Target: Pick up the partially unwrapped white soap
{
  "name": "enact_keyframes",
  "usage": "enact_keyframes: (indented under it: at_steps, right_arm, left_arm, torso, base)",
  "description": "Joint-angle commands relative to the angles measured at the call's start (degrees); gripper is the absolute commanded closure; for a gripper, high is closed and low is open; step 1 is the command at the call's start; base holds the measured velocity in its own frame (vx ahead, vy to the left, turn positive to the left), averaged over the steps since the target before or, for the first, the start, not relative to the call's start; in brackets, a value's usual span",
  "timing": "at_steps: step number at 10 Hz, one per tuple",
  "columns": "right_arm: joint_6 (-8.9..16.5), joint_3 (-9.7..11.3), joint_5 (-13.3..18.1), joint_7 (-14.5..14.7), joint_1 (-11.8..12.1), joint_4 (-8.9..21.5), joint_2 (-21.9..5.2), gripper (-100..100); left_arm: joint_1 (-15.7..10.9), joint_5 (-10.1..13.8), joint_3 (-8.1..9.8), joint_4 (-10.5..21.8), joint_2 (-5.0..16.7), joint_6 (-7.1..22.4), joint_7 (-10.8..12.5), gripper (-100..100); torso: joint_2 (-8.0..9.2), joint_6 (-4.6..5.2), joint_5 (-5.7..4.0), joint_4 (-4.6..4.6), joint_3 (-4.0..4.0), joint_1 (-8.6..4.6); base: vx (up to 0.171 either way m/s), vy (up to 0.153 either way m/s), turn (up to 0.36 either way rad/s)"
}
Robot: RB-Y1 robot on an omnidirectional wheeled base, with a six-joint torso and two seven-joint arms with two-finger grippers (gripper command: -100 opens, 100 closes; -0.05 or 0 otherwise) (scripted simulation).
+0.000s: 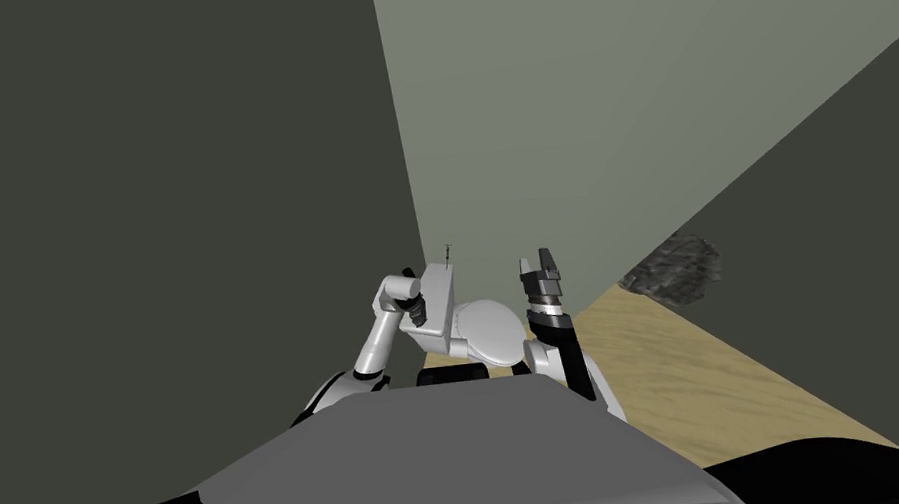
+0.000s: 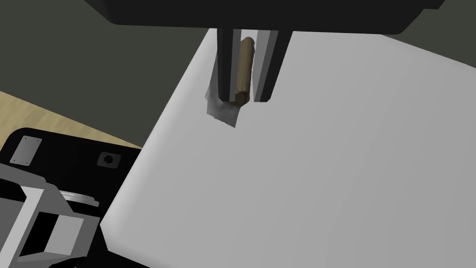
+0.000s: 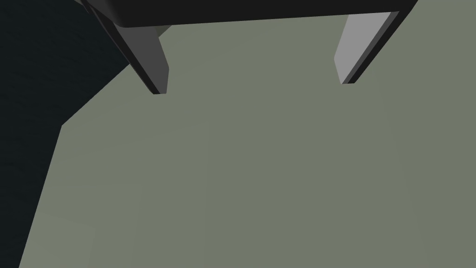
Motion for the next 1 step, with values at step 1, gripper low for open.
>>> enact_keyframes:
  at_steps: [1]
  right_arm:
    - [0.0, 0.0, 0.0, 0.0, 0.0, 0.0, 0.0, 0]
  left_arm:
    - [0.0, 0.0, 0.0, 0.0, 0.0, 0.0, 0.0, 0]
  torso:
    - [0.0, 0.0, 0.0, 0.0, 0.0, 0.0]
  base:
    - [0.0, 0.0, 0.0]
